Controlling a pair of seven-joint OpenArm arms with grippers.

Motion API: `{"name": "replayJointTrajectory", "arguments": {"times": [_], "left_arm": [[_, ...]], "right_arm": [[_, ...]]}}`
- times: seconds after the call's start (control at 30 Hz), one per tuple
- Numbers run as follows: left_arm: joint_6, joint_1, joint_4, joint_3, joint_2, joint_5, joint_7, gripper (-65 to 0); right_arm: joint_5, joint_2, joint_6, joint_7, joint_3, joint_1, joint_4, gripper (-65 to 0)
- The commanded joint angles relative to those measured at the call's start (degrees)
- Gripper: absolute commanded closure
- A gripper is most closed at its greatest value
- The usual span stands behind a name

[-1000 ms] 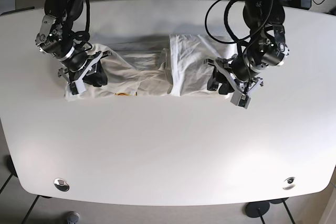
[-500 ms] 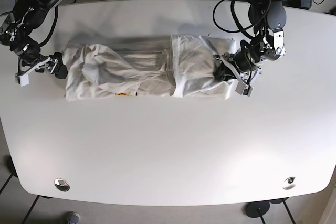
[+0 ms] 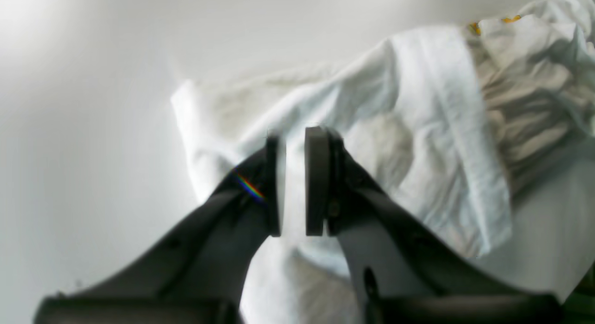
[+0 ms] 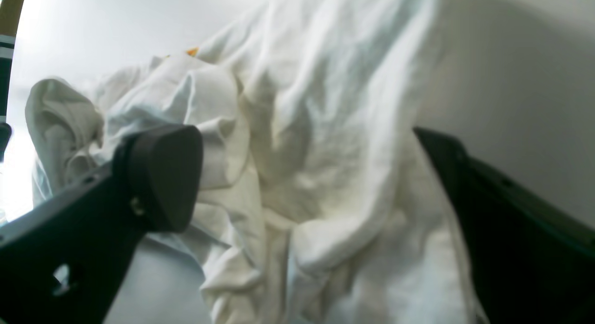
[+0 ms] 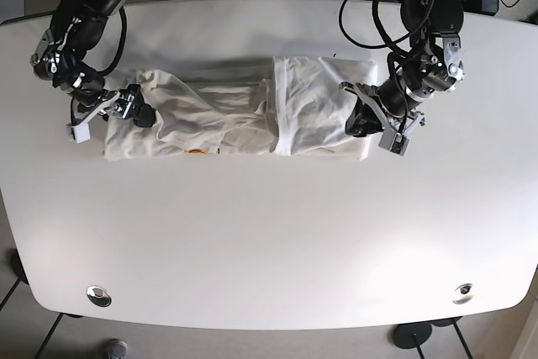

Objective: Fold the T-shirt properly
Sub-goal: 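Grasp the strip end with the left gripper and fold it toward the right gripper, then grasp the other strip end with the right gripper and fold it inward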

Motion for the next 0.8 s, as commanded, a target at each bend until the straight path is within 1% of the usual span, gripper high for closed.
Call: {"name": "replayJointTrajectory", "arguments": {"times": [0.03, 0.13, 0.17, 0.2, 0.23, 0.3, 0.37, 0.47, 0.53, 0.63, 0.73, 0.77, 0.8], "left_arm": [[-0.09, -0.72, -3.71, -0.19, -0.57, -0.8, -1.23, -5.4], [-0.09, -1.24, -7.05, -0.1, -0.4, -0.8, -1.58, -5.4], [-0.09, -1.68, -7.93, -0.1, -0.4, -0.8, -2.2, -5.4], [-0.09, -1.95, -8.72, -0.1, -0.4, -0.8, -2.81, -5.4], [-0.09, -2.04, -9.87, 0.07, -0.4, -0.8, -3.69, -5.4], [-0.09, -2.04, -11.01, 0.16, -0.31, -0.89, -4.48, -5.6], [-0.09, -2.04, -11.45, 0.16, -0.22, -0.98, -4.48, -5.6], [-0.09, -2.04, -11.45, 0.16, 1.19, -0.89, -4.4, -5.6], [-0.09, -2.04, -11.54, 0.25, 1.45, -0.8, -4.4, -5.6], [-0.09, -2.04, -11.62, 0.25, 3.21, -0.8, -4.4, -5.6], [0.08, -2.04, -11.62, 0.34, 3.82, -0.8, -4.22, -5.6], [0.17, -2.04, -11.71, 1.48, 3.82, -0.8, -4.31, -5.7], [0.17, -2.04, -11.71, 2.45, 3.82, -0.8, -4.31, -5.7]], "right_arm": [[-0.45, 0.4, -0.36, 0.12, -0.1, 0.6, 0.33, -45.8], [-0.63, 0.4, -0.63, 2.23, -0.1, 0.6, 0.33, -16.5], [-0.63, 0.4, -0.63, 2.67, -0.1, 0.6, 0.33, -7.9], [-0.63, 0.4, -0.63, 2.94, -0.19, 0.6, 0.42, -1.6], [-0.27, 0.4, -0.63, 2.85, -0.19, 0.6, 0.59, -3.2], [-0.19, 0.4, -0.63, 2.67, -0.19, 0.51, 2.44, -2.2], [-0.19, 0.14, -0.63, 2.23, -0.19, -0.1, 8.42, -1.9], [-0.1, -1.71, -0.63, -0.84, -0.19, -1.69, 16.77, -1.9], [-0.19, -3.82, -0.63, -3.31, -0.72, -2.3, 24.24, -1.9], [-0.1, -5.4, -0.63, -6.21, -5.2, -2.92, 32.77, -1.9], [-0.1, -8.74, -0.63, -7.0, -11.53, -4.32, 38.04, -1.9], [-0.1, -10.23, -0.63, -7.0, -14.7, -4.32, 38.22, -1.9], [-0.1, -11.11, -0.63, -7.0, -16.81, -4.32, 38.22, -1.9]]}}
